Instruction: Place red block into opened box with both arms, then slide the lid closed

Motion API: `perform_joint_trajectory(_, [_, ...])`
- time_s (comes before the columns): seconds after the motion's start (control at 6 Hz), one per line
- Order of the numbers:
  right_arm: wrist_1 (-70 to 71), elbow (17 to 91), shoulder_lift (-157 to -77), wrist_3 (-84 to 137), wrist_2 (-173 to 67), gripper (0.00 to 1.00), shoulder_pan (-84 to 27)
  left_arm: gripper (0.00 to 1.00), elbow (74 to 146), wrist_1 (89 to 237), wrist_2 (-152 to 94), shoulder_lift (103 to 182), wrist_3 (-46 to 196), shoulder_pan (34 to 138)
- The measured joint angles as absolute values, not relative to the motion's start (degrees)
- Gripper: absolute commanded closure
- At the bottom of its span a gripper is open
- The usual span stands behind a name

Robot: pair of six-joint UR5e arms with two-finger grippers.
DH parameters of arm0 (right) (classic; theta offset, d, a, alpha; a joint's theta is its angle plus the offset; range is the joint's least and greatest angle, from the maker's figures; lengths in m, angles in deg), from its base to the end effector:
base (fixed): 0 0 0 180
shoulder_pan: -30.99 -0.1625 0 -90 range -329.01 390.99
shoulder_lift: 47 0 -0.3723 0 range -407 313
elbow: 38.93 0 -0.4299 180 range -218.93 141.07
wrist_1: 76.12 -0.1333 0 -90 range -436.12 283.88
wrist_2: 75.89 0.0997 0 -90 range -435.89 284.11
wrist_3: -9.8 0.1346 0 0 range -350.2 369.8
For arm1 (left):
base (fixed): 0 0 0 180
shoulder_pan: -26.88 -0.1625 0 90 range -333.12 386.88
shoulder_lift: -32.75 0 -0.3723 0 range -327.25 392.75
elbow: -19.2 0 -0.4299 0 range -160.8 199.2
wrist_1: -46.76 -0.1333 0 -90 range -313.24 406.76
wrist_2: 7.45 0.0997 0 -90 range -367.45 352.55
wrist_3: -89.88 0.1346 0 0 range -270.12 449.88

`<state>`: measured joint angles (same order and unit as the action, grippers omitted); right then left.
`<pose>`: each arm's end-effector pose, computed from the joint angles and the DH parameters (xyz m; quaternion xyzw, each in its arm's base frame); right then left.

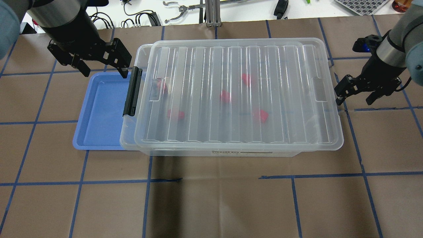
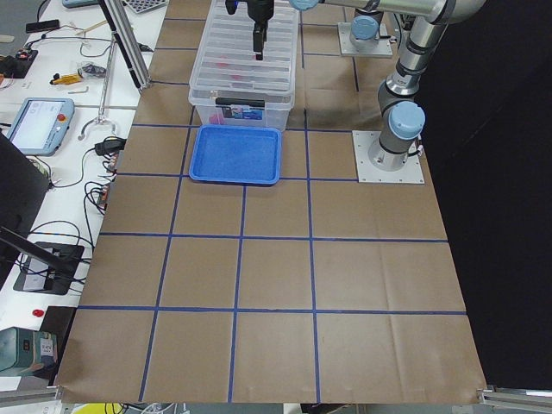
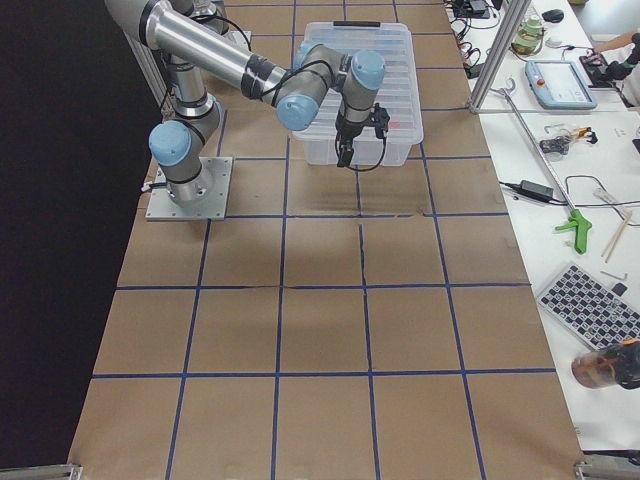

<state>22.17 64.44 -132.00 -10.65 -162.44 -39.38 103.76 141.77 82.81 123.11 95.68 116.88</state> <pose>-0.0399 -0.5327 0.2482 -0.0045 0.9957 0.0722 0.0583 -0.1327 -0.5304 0.4384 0.0506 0.9987 -0.0005 0.0023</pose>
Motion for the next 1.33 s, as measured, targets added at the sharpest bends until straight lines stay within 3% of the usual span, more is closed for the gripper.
perform_joint_trajectory(0.83, [21.81,64.36,-132.45,-10.57,-161.07,0.0,-40.84,0.02,103.58,141.78,82.81,123.1,95.68,116.79])
perform_joint_trajectory(1.33, [17.99,55.66,-133.67,-9.03,-163.23,0.0,-41.71,0.02,103.58,141.77,82.81,123.11,95.66,116.79])
